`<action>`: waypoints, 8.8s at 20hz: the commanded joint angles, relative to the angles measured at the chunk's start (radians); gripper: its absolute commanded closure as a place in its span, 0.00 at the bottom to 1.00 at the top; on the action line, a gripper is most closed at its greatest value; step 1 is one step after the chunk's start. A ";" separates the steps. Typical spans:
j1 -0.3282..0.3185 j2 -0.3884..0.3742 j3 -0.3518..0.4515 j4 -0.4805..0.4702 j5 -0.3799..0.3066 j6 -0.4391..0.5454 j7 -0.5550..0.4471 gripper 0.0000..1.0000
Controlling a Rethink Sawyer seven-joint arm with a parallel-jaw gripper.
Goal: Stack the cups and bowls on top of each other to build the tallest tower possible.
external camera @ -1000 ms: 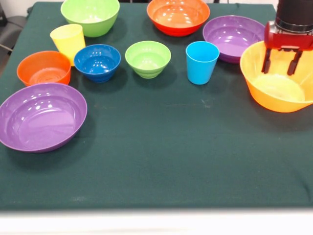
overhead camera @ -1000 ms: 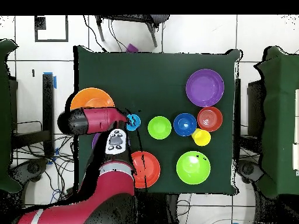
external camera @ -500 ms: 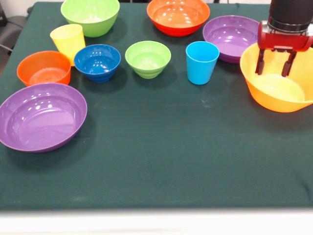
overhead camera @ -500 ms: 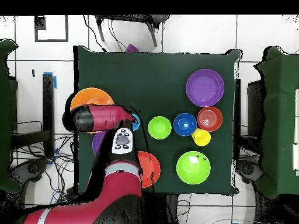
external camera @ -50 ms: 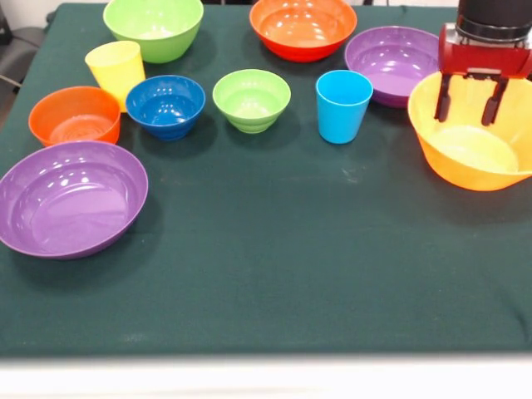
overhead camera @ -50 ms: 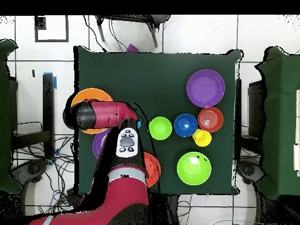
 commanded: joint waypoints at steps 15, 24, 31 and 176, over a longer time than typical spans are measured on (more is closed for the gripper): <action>-0.158 0.025 0.147 0.003 -0.137 0.046 -0.121 0.00; -0.177 0.036 0.188 0.070 -0.160 0.027 -0.063 0.00; -0.159 -0.005 0.182 0.110 -0.148 0.056 -0.020 0.00; -0.530 -0.176 0.386 -0.117 -0.580 0.338 -0.298 1.00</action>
